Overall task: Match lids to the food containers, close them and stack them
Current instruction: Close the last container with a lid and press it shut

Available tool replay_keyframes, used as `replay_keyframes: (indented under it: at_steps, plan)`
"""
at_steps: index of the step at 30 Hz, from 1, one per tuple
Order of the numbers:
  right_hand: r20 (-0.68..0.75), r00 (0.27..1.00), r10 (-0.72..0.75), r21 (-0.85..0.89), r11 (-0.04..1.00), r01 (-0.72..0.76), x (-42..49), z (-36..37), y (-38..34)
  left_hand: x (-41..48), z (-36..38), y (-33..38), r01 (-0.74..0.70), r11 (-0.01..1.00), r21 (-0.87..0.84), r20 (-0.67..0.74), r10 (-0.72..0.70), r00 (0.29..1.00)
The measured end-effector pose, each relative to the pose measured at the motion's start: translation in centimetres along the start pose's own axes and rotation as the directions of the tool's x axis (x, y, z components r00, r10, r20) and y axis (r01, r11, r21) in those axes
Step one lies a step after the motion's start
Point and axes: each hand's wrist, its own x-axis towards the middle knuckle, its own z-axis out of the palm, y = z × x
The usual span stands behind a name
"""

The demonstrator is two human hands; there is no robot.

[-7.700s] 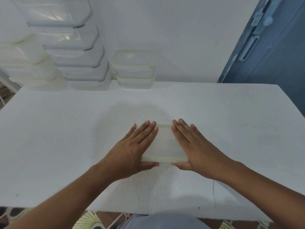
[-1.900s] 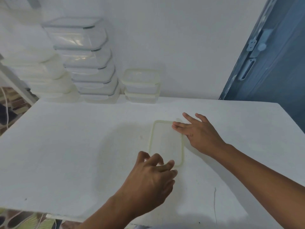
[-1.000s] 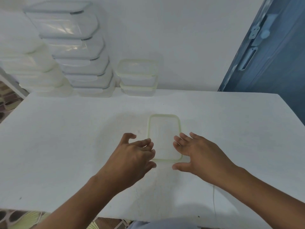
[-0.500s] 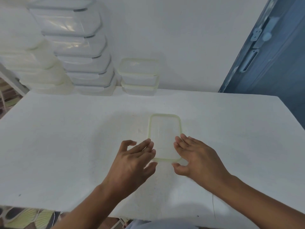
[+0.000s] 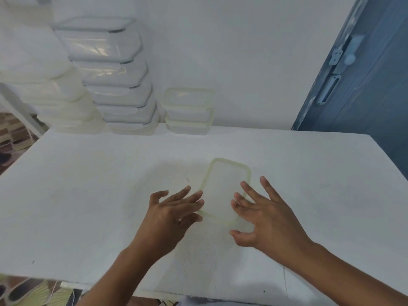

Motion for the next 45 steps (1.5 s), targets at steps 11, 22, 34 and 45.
replay_keyframes:
  at_steps: [11,22,34,45]
  plan:
    - [-0.081,0.995,0.052,0.171,0.984,-0.037,-0.4,0.7,-4.5,4.2,-1.6,-3.3,0.161,0.98,0.121,0.089,-0.172,0.981]
    - [-0.133,0.701,0.701,0.693,0.571,-0.44,2.0,-1.2,0.5,6.1,-1.8,0.3,0.67,0.72,-0.181,0.06,-0.672,0.738]
    - [0.245,0.659,0.711,0.642,0.39,-0.66,2.4,1.1,1.7,4.9,-0.7,2.7,0.742,0.664,-0.093,0.147,-0.728,0.67]
    - [-0.027,0.716,0.698,0.844,0.4,-0.358,5.1,-8.2,0.7,8.9,-7.7,5.0,0.534,0.649,-0.542,-0.095,-0.679,0.728]
